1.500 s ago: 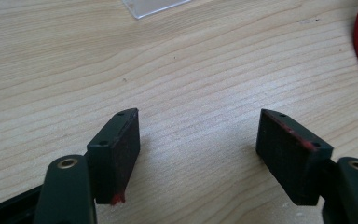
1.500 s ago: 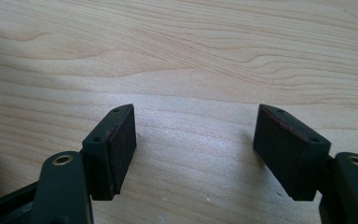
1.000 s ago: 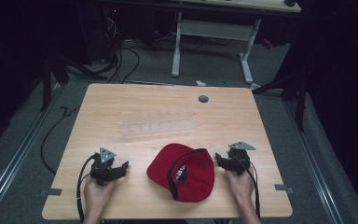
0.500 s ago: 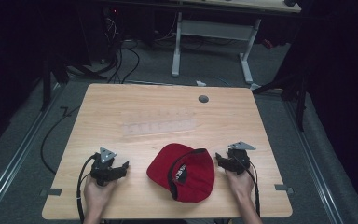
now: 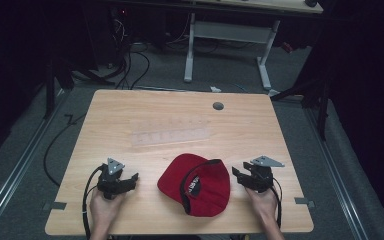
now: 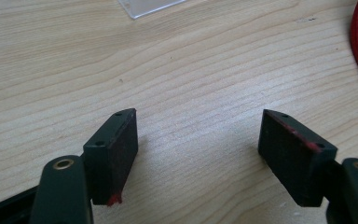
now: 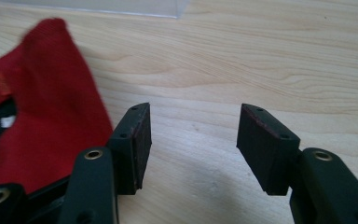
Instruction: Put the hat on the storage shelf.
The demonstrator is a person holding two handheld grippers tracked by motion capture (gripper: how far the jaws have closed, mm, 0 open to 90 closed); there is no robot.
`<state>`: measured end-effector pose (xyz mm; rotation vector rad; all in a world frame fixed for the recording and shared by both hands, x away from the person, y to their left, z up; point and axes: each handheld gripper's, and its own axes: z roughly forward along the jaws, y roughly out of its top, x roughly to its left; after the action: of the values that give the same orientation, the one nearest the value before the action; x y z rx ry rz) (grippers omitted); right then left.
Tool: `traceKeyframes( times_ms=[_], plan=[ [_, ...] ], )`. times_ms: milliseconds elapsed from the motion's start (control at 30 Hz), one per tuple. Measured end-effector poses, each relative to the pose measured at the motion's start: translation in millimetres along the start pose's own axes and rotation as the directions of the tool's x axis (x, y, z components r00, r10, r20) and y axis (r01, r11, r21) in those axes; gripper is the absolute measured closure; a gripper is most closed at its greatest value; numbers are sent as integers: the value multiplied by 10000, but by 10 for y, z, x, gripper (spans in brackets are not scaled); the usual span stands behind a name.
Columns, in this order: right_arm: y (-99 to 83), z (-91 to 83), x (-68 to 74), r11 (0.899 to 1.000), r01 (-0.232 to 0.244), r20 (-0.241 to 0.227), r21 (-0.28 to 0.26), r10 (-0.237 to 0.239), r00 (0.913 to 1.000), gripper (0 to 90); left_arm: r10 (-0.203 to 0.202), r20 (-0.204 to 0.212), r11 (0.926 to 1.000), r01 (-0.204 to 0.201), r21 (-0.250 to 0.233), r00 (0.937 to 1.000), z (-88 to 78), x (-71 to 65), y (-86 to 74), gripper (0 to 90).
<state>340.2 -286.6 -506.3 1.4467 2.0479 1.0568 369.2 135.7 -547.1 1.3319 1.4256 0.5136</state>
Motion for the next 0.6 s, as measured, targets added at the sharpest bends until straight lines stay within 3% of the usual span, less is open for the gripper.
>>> traceKeyframes(
  times_ms=[200, 333, 600],
  plan=[
    [38, -149, 65, 9988, 42, -587, -478, -70, 9982, 415, 57, -16, 10000, -57, 26, 10000, 1, 0, -2, 283],
    [90, -197, 162, 9964, 338, -979, -781, -414, 9943, 372, 46, -2, 10000, -46, 14, 10000, 2, 0, -3, 280],
    [205, -49, 311, 9956, 715, -1631, -610, -806, 9833, 296, 48, -1, 10000, -48, 23, 10000, 3, -2, -3, 278]
  ],
)
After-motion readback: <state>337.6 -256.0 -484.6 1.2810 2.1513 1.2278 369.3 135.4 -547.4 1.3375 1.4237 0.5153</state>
